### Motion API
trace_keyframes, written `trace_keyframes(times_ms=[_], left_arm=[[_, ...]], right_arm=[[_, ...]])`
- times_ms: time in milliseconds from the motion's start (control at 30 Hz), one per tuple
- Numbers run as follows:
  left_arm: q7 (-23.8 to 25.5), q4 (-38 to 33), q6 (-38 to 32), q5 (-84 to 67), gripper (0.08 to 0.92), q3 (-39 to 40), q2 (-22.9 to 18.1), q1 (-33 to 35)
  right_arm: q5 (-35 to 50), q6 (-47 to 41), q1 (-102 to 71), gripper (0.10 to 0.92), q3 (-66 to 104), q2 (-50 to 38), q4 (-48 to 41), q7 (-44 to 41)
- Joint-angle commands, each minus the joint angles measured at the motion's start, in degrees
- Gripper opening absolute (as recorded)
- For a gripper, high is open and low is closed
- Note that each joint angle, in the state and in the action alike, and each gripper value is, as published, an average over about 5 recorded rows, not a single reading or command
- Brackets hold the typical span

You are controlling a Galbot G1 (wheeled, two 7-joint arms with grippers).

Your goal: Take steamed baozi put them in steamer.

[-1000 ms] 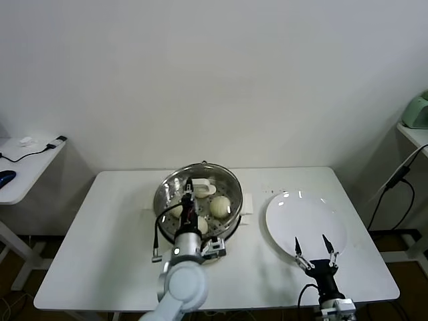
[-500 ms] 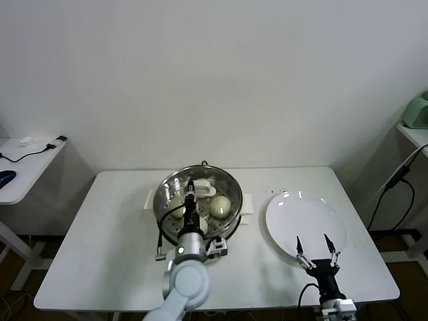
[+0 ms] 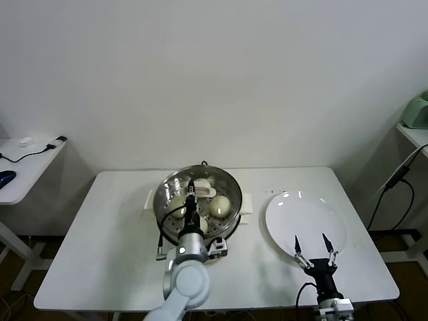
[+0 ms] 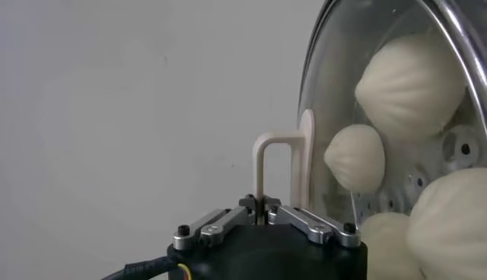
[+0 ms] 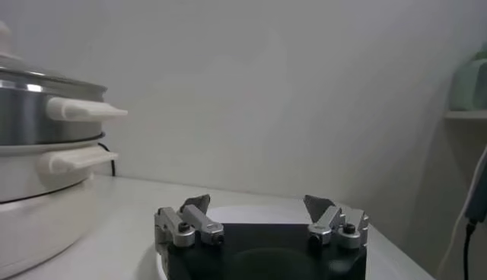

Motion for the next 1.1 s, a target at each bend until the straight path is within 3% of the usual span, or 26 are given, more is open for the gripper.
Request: trace_keyframes(times_ms=[33,200,467,667,900,1100], left_arm=[[0.46,-0.60,0.17,-1.10,0.137,0.12,0.61,0.08],[0.83,-3.52,0.23,-3.56,0.173,0.35,1.39,0.55],[0.28,-10.05,-0.56,-10.13,0.401,0.55,3.55,2.46],[-4.86,-16.16,-6.78,-22.89,0.575,-2.58,6.30,5.42],[-12.38,-22.08,-16.47,-50.61,0.769,-12.07,11.05,10.44],[-15.28,-22.18,-26.20,-84.71,0.821,-32.52,10.05,13.60]], right_arm=[[-0.07,0.10,0.04,0.823,-0.18,0.03,0.24,-0.21],[-0.04,-0.06,0.11,0.823,-0.40,-0.05,0.46,-0.35],[-0.30,-0.81,0.55,0.823,-1.37,0.05,0.64,-0.33],[-0.11,-1.49,0.87,0.823,-2.04,-0.06,0.71,-0.18],[0.81,-0.95,0.68,0.823,-2.71,-0.82,1.23,-0.29],[1.88,0.92,0.88,0.823,-2.16,-1.12,2.51,-1.03]])
